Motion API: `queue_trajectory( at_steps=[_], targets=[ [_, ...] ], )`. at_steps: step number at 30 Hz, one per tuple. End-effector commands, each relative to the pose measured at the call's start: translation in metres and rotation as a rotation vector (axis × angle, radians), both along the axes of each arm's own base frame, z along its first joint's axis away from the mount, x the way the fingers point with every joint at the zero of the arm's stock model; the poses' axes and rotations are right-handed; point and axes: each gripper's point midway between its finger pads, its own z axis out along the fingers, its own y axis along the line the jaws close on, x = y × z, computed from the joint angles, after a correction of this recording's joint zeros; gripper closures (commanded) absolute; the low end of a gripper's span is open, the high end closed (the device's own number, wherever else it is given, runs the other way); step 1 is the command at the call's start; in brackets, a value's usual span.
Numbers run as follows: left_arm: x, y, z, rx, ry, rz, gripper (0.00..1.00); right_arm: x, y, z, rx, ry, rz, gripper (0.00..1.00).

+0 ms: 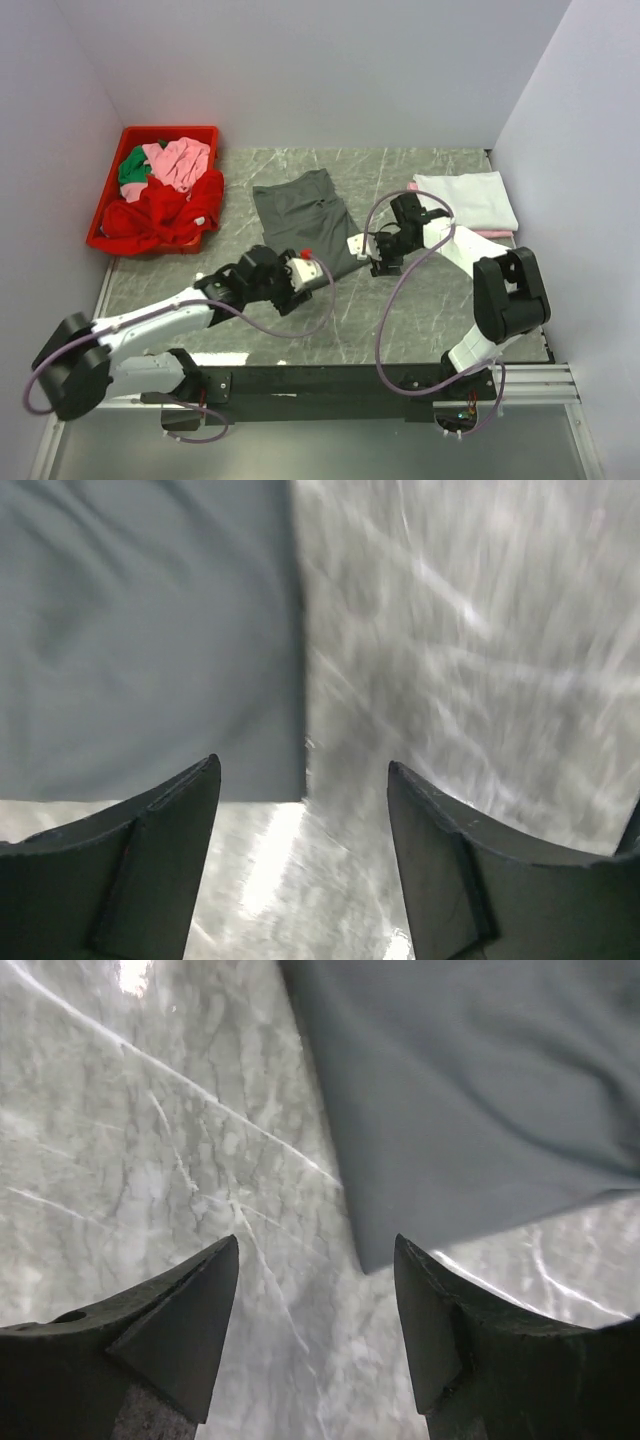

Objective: Fold and stack the t-shirts
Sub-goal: Fold the tshirt

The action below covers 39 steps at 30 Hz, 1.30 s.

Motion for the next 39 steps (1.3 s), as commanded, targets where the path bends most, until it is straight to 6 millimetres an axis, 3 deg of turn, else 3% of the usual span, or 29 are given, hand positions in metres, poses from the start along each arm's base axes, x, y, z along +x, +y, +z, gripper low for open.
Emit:
queue_trajectory(
  at_steps=[1, 8, 13, 20, 26, 39],
  targets=[
    [0.005, -0.001, -0.025, 0.124, -0.032, -0.015, 0.28, 0.037, 0.009, 0.014, 0.035, -0.19, 0.024, 0.31],
    [0.018, -0.01, -0.064, 0.206, -0.023, 0.029, 0.34, 0.036, 0.012, 0.012, 0.044, -0.19, 0.016, 0.32],
    [0.025, 0.003, -0.085, 0.295, -0.011, 0.088, 0.42, 0.03, 0.012, 0.002, 0.025, -0.189, 0.054, 0.32],
    [0.033, 0.015, -0.086, 0.301, -0.036, 0.192, 0.59, 0.032, 0.014, -0.02, -0.041, -0.19, 0.083, 0.34],
    [0.03, 0.014, -0.086, 0.273, -0.033, 0.201, 0.63, 0.027, 0.022, -0.04, -0.104, -0.18, 0.112, 0.36],
    [0.028, 0.014, -0.08, 0.206, -0.045, 0.222, 0.76, 0.041, 0.025, -0.05, -0.219, -0.17, -0.013, 0.52]
  ],
)
